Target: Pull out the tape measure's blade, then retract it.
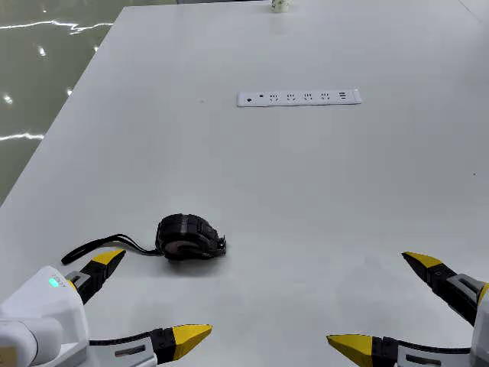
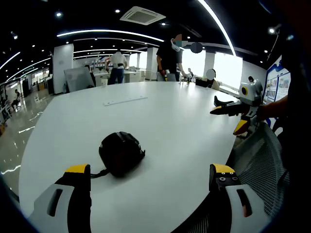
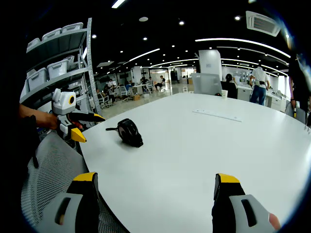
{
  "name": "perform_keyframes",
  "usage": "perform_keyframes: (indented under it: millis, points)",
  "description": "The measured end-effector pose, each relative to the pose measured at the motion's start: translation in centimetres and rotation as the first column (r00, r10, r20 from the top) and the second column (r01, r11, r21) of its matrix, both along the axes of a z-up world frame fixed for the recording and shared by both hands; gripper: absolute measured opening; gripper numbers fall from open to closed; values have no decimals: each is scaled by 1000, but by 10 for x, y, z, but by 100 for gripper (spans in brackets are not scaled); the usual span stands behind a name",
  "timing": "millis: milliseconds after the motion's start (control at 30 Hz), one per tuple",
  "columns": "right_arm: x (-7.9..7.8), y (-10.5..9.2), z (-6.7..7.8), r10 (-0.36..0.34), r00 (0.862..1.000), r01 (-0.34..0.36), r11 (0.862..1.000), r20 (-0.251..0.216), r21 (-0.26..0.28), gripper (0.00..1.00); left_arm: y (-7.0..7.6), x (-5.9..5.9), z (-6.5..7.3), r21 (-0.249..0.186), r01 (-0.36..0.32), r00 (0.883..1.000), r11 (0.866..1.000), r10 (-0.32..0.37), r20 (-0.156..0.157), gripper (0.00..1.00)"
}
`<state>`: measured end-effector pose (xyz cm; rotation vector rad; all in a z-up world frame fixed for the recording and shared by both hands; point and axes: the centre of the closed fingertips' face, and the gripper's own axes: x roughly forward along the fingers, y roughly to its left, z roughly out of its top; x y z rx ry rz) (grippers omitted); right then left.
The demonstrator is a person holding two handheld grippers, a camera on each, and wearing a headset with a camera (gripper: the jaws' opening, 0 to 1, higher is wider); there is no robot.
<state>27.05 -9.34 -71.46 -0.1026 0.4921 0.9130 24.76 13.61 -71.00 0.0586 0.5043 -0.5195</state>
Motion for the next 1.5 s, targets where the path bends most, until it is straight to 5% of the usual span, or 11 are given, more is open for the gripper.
perform_keyframes:
  millis: [700,767,1500]
  points:
    - [-1,1,1,6,1000,-6,1000,-4,5,99,-1,-1,0,4,10,1000,1000,-10,-4,99]
    - [0,1,3,9,1000,-9,1000,26,8,99,-1,-1,0,4,11,1000,1000,-11,-4,99]
    - [3,1,1,20,1000,-20,1000,4,2,99,-1,1,-2,14,22,1000,1000,-22,-7,99]
